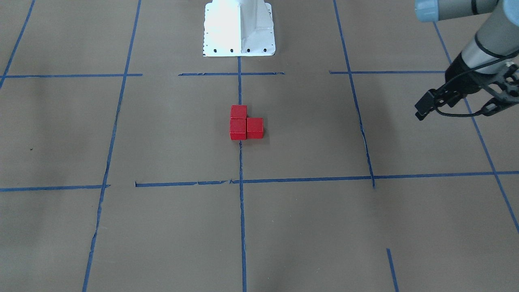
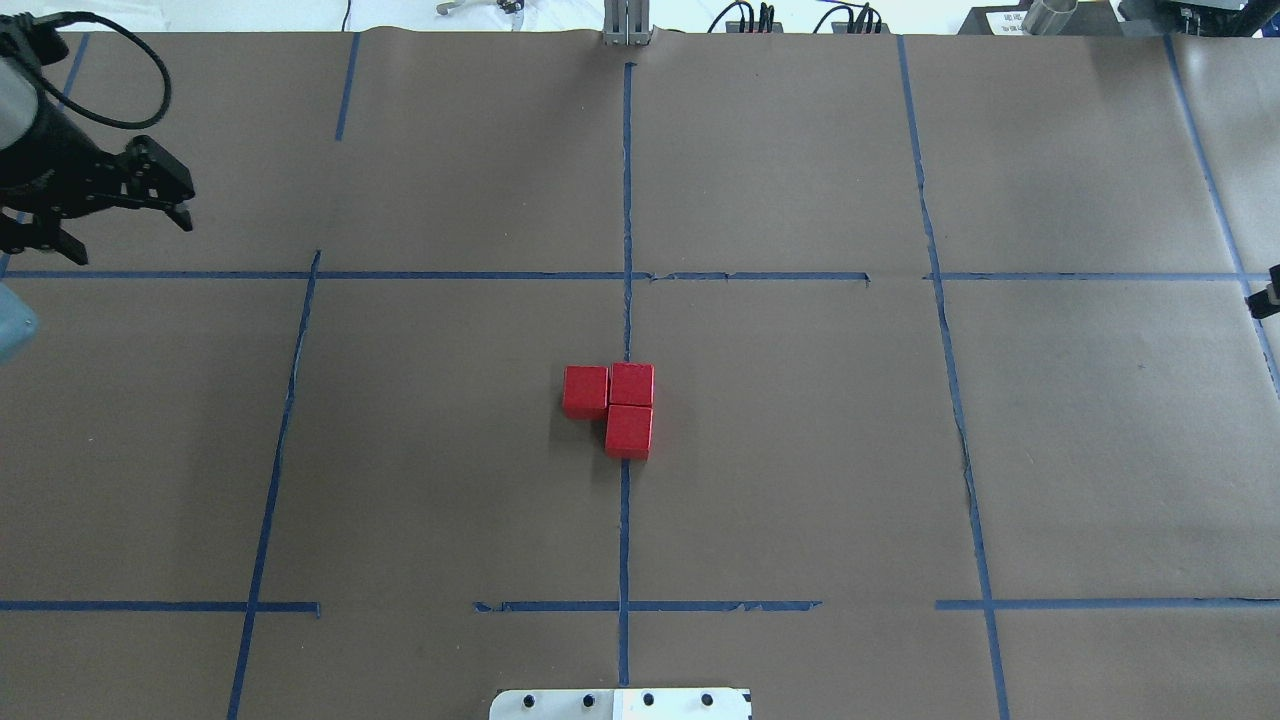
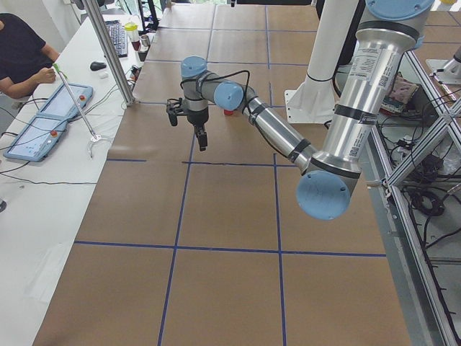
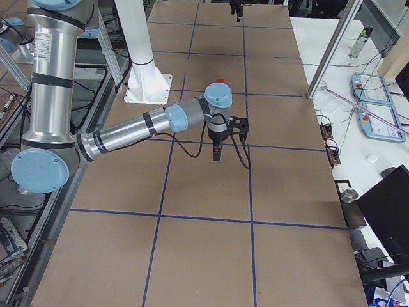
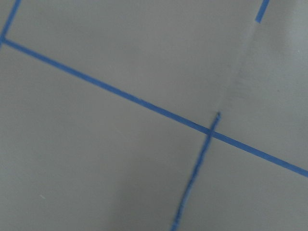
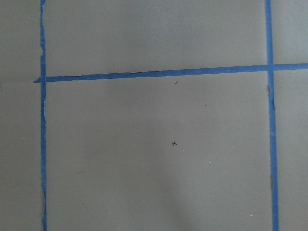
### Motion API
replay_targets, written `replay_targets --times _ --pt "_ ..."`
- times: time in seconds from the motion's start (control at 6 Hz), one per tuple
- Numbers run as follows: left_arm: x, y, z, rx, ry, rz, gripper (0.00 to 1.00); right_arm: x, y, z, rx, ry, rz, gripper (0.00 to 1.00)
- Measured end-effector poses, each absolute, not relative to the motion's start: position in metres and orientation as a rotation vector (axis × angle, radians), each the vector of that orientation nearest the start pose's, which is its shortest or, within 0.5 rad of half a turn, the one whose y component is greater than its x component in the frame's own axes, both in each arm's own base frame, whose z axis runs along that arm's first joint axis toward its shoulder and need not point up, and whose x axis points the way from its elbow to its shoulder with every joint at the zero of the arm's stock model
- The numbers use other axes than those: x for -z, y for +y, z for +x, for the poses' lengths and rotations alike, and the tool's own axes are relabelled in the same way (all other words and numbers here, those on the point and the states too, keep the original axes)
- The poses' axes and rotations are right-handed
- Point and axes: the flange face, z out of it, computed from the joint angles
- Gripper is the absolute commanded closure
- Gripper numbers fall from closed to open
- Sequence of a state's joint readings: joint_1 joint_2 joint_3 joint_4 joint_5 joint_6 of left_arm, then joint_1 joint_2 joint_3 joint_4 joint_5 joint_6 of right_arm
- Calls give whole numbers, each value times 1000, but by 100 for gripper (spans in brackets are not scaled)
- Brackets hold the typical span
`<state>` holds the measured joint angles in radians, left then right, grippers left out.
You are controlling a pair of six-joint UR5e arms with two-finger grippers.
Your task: Form red blocks into L shape at center
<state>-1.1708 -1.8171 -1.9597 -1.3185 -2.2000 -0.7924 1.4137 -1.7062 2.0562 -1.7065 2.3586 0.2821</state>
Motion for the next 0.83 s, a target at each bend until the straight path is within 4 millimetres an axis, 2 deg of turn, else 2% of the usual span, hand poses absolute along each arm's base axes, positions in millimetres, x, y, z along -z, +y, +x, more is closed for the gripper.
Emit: replay_targets --times 0.17,0.33,0.5,0.67,0.83 --pt "-415 -542 103 135 717 -14 0 -510 -423 27 2 -794 17 0" --pt "-453 -557 60 30 722 6 0 -519 -418 41 14 -790 3 0" --pt "-493 -567 15 -59 721 26 0 -526 -416 45 13 -789 -11 0" --pt "-530 -564 -23 -122 734 35 0 -535 -417 46 9 -788 -25 0" --pt "-555 -549 -50 -132 773 36 0 -546 -420 46 5 -785 -37 0"
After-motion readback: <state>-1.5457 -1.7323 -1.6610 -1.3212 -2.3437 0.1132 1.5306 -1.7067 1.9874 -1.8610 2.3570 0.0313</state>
